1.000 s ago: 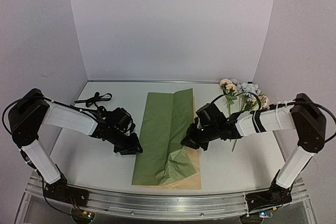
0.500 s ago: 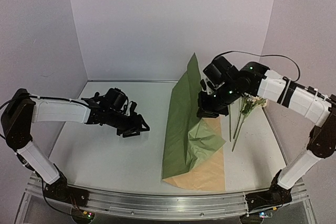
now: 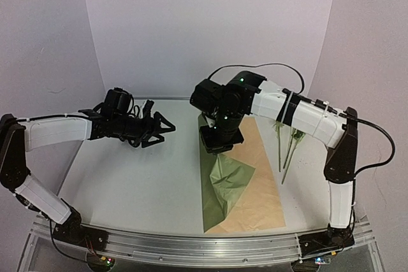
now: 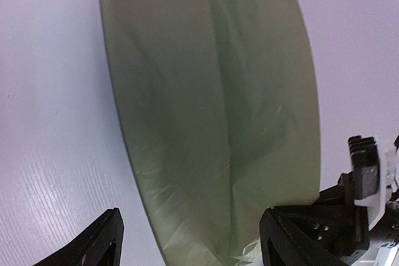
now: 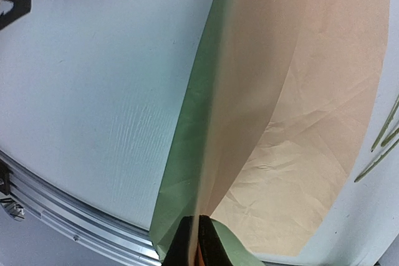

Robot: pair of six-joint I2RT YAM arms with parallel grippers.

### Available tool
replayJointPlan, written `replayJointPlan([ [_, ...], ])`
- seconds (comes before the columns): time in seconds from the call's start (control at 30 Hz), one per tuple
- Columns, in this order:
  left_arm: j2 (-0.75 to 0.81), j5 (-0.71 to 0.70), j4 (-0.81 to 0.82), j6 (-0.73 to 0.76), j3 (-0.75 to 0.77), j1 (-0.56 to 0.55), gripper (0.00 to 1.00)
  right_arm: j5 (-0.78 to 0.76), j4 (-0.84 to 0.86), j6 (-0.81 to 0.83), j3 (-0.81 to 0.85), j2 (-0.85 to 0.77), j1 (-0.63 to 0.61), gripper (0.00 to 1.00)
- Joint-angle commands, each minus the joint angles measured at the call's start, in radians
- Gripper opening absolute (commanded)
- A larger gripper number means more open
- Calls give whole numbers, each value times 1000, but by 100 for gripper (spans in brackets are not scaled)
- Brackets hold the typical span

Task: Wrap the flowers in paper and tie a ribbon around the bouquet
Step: Unfold the folded wrapping paper at the center of the board.

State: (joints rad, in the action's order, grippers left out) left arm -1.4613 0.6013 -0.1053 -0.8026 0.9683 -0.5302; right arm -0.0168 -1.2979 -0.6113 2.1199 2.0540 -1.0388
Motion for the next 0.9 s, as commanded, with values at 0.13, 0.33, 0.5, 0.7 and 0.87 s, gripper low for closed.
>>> replayJointPlan([
  [0.13,-59,58,93,-58,188,7,82,-114,-36,104,81,12,-78,0],
  [0.33,-131,22,51,-40,315,7,82,-141,-24,137,82,21,-98,0],
  [0.5,-203,-29,-25,-17,396,5,81,-152,-24,143,89,30,-105,0],
  [0.7,-242,-97,-120,1,446,2,71,-171,-24,142,66,26,-107,0],
  [0.87,-260,-112,-172,8,463,3,46,-181,-25,152,66,26,-113,0],
])
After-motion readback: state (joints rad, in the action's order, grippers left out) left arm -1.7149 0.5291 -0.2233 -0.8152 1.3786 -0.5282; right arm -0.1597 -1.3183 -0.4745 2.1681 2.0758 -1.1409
